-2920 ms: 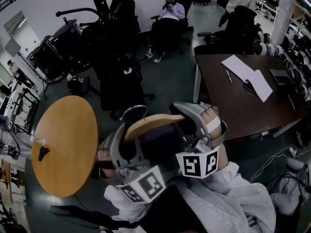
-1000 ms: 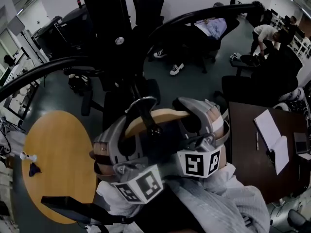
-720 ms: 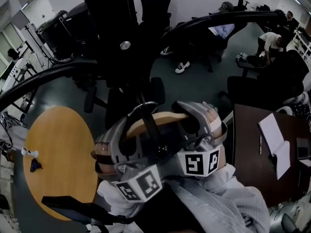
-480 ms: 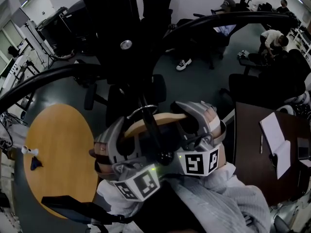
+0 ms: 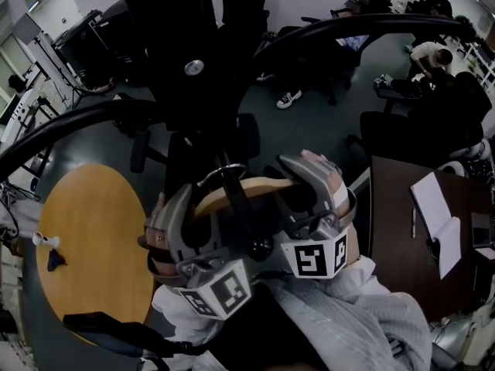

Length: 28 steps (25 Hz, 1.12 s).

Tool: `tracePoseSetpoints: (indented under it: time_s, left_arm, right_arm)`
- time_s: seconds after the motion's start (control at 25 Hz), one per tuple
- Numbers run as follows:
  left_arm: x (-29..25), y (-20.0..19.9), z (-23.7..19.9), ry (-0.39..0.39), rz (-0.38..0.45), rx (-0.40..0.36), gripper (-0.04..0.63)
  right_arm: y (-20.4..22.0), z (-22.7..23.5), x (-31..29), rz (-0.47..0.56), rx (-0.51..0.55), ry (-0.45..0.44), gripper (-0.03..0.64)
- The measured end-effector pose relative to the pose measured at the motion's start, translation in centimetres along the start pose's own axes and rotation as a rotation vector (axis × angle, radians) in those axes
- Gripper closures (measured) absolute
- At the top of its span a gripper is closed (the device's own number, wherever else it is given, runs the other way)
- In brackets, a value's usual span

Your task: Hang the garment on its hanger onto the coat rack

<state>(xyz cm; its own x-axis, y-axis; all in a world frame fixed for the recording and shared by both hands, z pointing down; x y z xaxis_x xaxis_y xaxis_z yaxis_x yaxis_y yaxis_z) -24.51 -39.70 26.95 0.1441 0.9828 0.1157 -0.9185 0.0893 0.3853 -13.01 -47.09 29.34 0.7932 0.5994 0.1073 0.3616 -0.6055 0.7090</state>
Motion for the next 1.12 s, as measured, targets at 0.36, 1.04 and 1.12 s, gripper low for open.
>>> tracePoseSetpoints:
  time_s: [0.36, 1.04, 1.12]
  left_arm:
    - [3.3, -0.5, 0.1, -0.023, 0.065, 0.009, 0.413]
    - [6.6, -3.1, 1.7, -0.103, 0.193, 0.313, 0.414]
    - [6.0, -4.1, 3.2, -0.035, 0.203, 0.344, 0.416]
  right_arm:
    - [-1.2, -0.6, 4.4, 0.02, -0.044, -0.087, 0.425]
    - [0.3, -0.9, 10.1, 0.083, -0.713, 0.024, 0.432]
    - [0.9, -1.1, 11.1, 0.096, -0.865, 0.045, 0.48]
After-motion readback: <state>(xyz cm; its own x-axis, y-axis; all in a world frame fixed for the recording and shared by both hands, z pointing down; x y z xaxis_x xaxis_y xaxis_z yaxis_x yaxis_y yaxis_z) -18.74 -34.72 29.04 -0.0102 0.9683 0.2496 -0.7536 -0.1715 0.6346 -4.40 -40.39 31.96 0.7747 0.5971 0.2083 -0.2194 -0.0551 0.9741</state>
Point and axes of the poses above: the fingertips, and each gripper's own axes: x backward along the fingers, z to its right, y out of its underside, the point moved 5 cm from there along x, backward along the fingers, and after that the axes turned 9 degrees about -x, right-handed, at the moved point
